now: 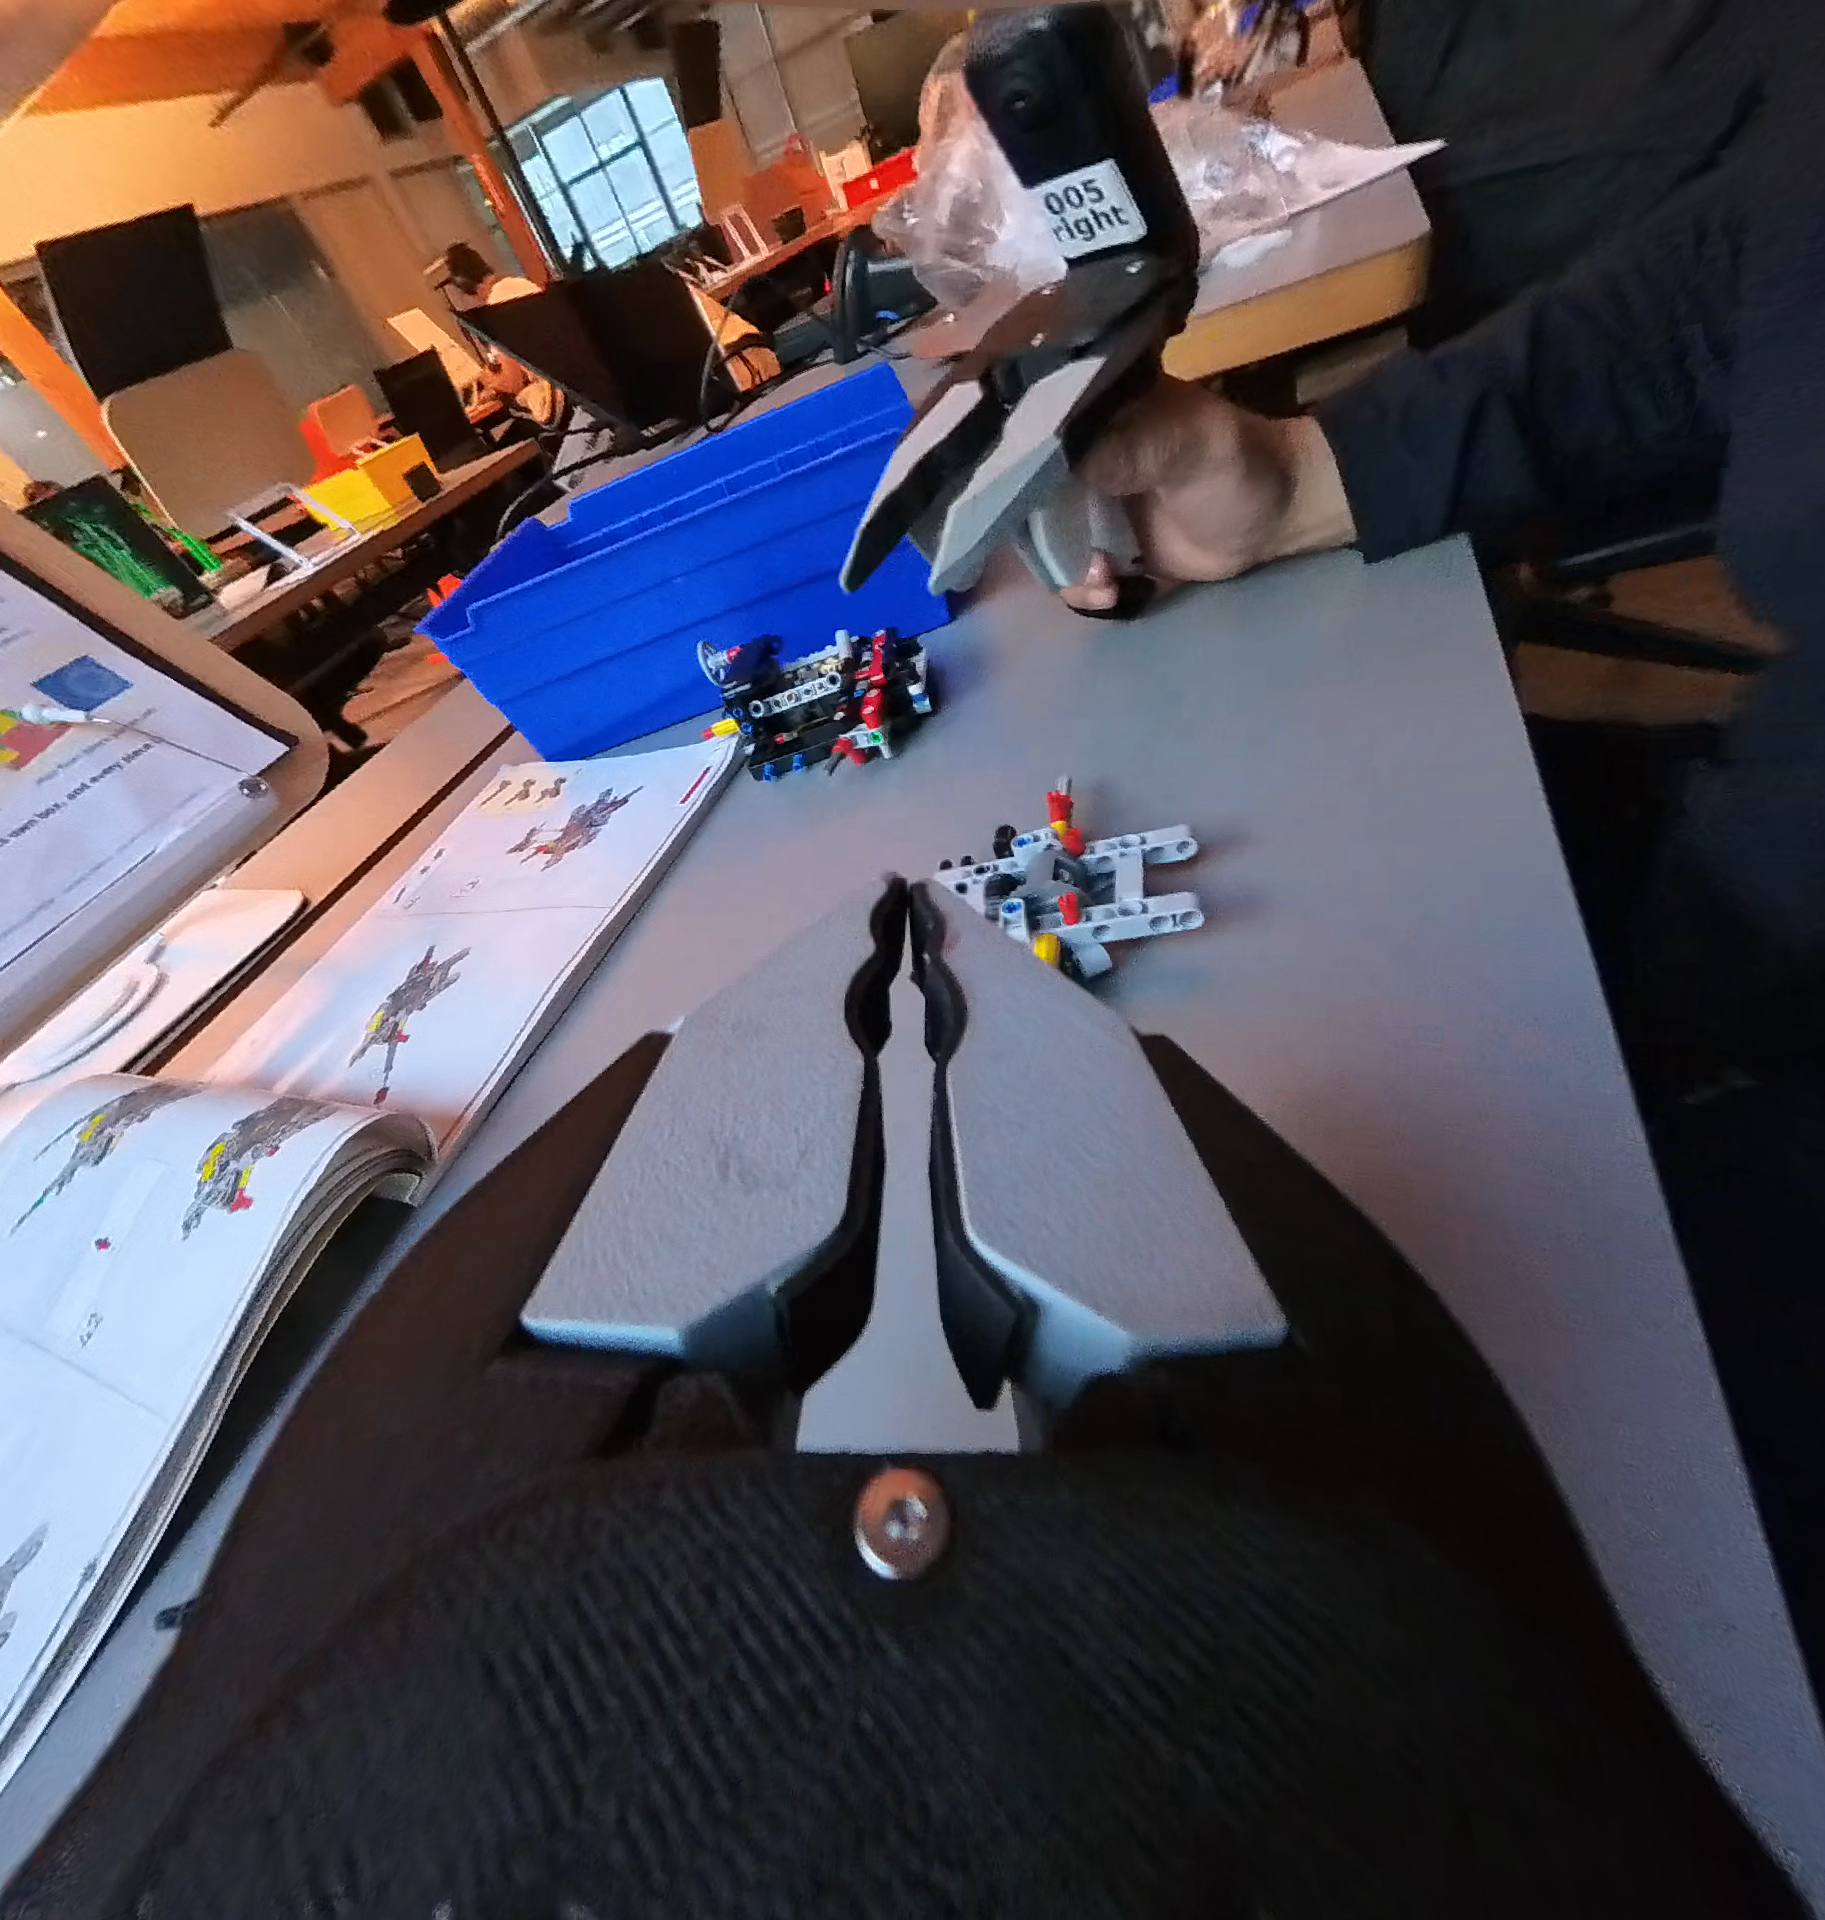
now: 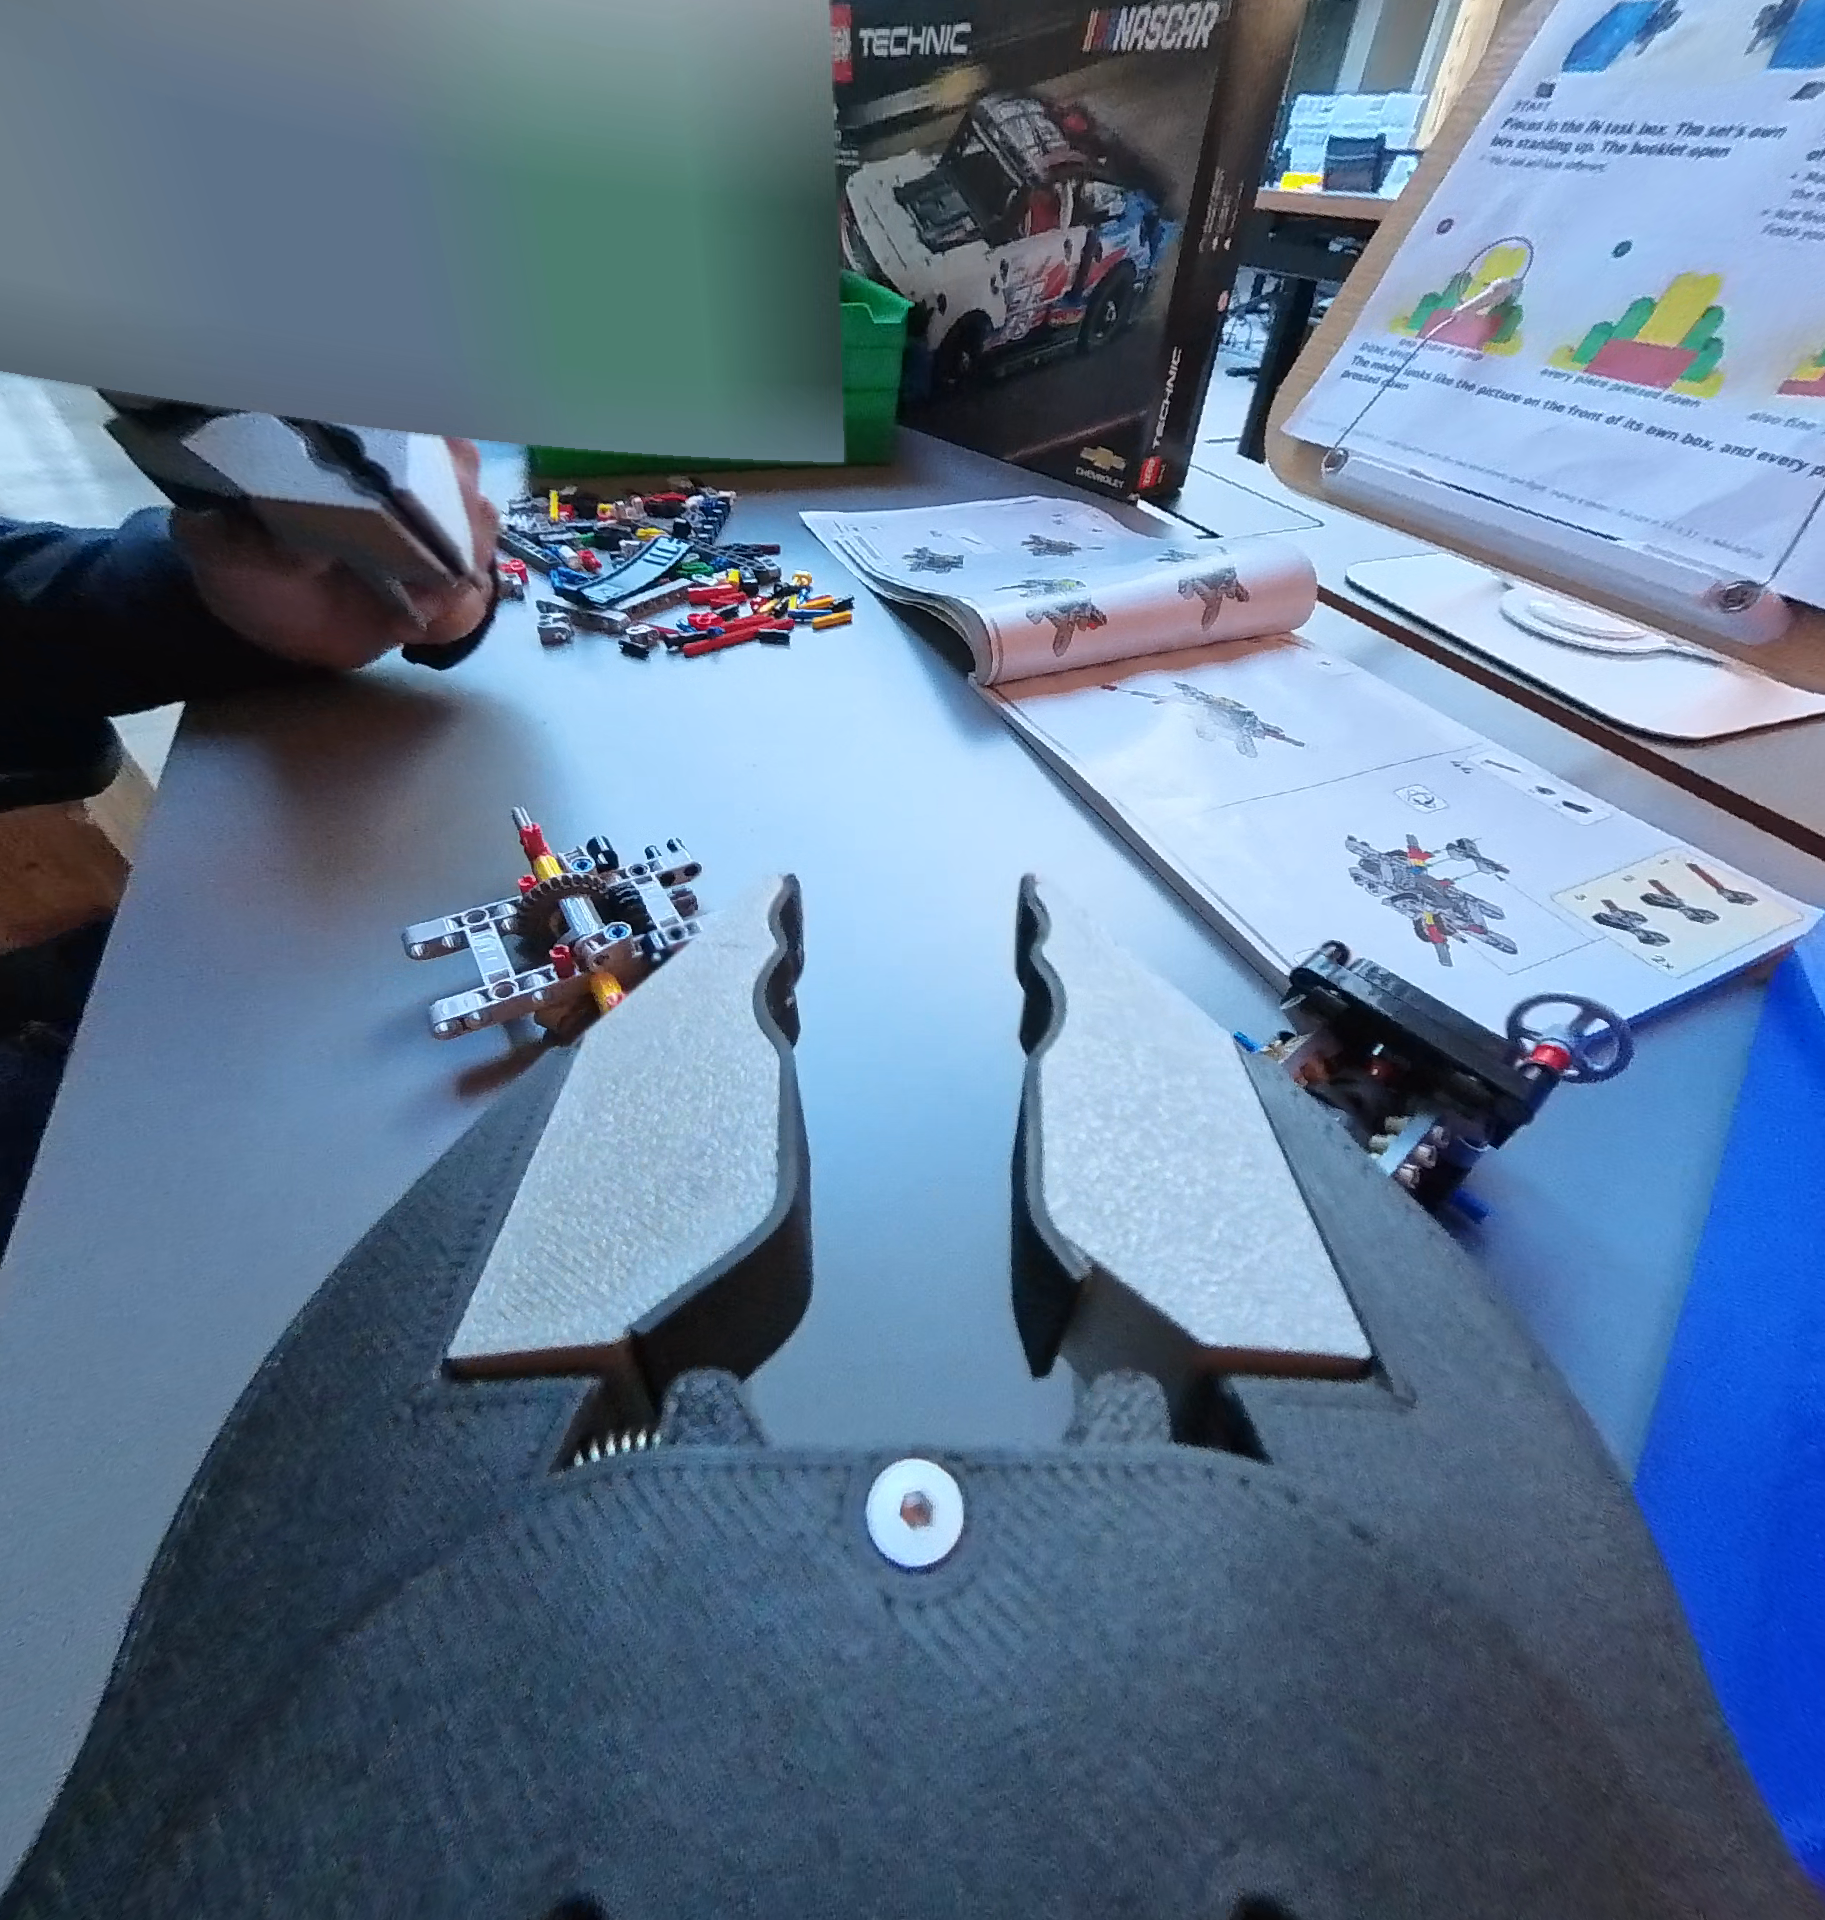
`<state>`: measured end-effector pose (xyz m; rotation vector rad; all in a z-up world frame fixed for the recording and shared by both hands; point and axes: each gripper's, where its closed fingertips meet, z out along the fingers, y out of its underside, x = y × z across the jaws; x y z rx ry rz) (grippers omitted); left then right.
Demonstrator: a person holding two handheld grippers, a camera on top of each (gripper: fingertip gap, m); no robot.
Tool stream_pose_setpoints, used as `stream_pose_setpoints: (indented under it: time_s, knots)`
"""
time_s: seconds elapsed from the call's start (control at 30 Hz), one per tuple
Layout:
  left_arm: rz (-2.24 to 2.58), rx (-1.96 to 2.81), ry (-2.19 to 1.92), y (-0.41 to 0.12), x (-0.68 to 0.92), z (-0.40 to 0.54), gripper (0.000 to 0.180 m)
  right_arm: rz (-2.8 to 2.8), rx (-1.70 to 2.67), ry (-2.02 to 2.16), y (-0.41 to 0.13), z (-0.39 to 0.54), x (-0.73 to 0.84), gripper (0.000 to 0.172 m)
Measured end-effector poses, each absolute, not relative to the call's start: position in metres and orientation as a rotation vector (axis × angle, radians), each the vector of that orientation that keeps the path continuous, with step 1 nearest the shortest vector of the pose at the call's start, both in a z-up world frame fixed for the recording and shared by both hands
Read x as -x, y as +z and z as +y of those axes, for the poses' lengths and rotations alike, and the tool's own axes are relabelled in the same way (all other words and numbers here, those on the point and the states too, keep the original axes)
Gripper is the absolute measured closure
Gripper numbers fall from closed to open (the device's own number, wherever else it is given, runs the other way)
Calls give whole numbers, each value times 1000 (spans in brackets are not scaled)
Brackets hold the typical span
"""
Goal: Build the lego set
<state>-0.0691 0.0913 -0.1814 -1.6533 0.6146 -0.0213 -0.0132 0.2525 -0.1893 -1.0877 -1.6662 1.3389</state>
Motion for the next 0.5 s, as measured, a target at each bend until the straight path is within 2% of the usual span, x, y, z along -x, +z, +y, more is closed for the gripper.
stream_pose_setpoints:
  time_s: [0.5]
  knots:
    - [788, 1785, 247, -219, 68, 105, 180, -1661, 1112, 1029, -204, 269, 35, 134]
